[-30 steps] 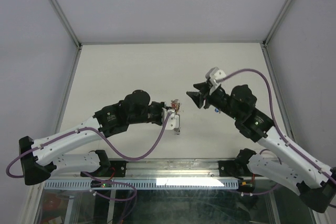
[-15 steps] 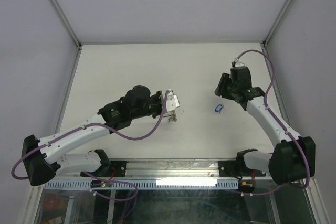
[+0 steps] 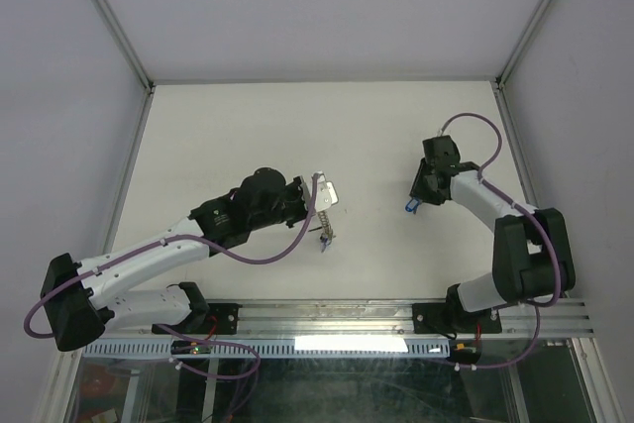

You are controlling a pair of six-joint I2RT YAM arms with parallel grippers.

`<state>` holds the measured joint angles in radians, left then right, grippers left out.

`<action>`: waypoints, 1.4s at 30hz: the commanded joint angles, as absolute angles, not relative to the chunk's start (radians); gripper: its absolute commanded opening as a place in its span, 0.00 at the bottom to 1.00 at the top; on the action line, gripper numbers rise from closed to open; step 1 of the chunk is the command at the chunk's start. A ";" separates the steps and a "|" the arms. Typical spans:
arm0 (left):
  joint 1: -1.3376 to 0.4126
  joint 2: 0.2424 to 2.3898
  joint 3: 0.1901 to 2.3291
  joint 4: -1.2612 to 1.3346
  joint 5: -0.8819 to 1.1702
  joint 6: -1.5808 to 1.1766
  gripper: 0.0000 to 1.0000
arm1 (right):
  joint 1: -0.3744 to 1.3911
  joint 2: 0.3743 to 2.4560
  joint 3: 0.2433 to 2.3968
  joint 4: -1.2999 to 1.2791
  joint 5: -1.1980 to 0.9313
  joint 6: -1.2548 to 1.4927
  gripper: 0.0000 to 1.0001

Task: Put the keys on the keyring
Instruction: Pick up the key from the center of the board.

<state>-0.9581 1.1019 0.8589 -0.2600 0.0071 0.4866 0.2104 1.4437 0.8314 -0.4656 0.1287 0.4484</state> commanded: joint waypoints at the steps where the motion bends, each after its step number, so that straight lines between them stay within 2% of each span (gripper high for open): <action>1: -0.953 1.069 0.857 -0.162 -0.011 0.491 0.00 | 0.193 1.471 0.844 -0.398 0.173 0.457 0.33; 6: -0.953 1.067 0.851 -0.161 -0.014 0.496 0.00 | 0.184 1.506 0.855 -0.381 0.166 0.446 0.28; 27: -0.952 1.071 0.853 -0.169 -0.003 0.514 0.00 | 0.179 1.533 0.873 -0.346 0.149 0.436 0.21; 30: -0.952 1.070 0.852 -0.171 -0.003 0.515 0.00 | 0.179 1.535 0.873 -0.345 0.150 0.435 0.17; 35: -0.952 1.070 0.852 -0.172 -0.005 0.517 0.00 | 0.179 1.528 0.874 -0.351 0.142 0.418 0.00; 42: -0.951 1.058 0.855 -0.167 0.024 0.518 0.00 | 0.179 1.386 0.840 -0.294 -0.011 0.287 0.00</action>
<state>-0.9581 1.1007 0.8433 -0.2394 0.0010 0.5133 0.1860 1.5154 0.8318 -0.3851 0.1001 0.3832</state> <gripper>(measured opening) 0.006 0.007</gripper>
